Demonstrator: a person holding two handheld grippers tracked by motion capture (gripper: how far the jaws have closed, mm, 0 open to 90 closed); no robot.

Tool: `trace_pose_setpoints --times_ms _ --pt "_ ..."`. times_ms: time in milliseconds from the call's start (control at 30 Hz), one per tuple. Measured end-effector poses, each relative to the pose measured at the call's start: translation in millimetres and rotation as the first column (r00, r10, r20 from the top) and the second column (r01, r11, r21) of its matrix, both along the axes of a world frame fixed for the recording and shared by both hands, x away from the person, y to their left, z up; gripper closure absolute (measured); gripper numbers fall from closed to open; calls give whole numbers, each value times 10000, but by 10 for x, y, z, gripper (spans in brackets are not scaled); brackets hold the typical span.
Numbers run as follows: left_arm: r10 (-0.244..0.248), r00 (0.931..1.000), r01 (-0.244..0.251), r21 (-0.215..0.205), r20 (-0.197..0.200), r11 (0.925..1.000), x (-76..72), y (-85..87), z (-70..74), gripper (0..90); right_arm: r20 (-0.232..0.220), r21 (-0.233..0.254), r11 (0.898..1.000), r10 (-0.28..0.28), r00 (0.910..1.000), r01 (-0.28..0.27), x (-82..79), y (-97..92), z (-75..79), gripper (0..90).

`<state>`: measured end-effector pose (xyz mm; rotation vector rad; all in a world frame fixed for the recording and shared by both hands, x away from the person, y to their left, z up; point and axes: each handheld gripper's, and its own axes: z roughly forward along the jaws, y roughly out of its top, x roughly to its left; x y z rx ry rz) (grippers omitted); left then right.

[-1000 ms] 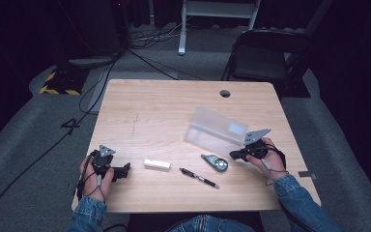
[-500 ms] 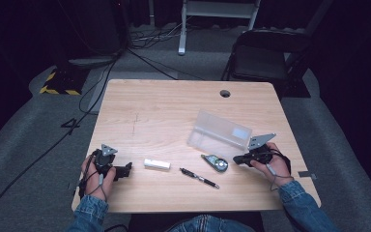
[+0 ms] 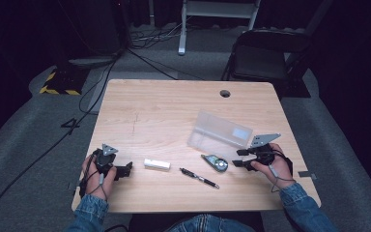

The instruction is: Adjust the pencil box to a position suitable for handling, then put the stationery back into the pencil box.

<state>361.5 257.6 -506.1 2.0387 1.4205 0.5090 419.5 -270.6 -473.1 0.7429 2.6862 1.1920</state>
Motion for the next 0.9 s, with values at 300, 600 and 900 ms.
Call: trace_pose_setpoints --times_ms 300,600,900 --pt "-30 10000 30 -12 14 10000 9 -6 -1 0 193 372 9989 -296 9994 288 -118 113 75 367" --pt "-31 10000 31 -13 12 10000 9 -6 -1 0 287 537 9983 -240 9993 225 -201 287 80 326" --pt "-21 10000 21 13 13 10000 7 -6 0 0 350 582 9980 -279 9990 258 -283 436 26 298"
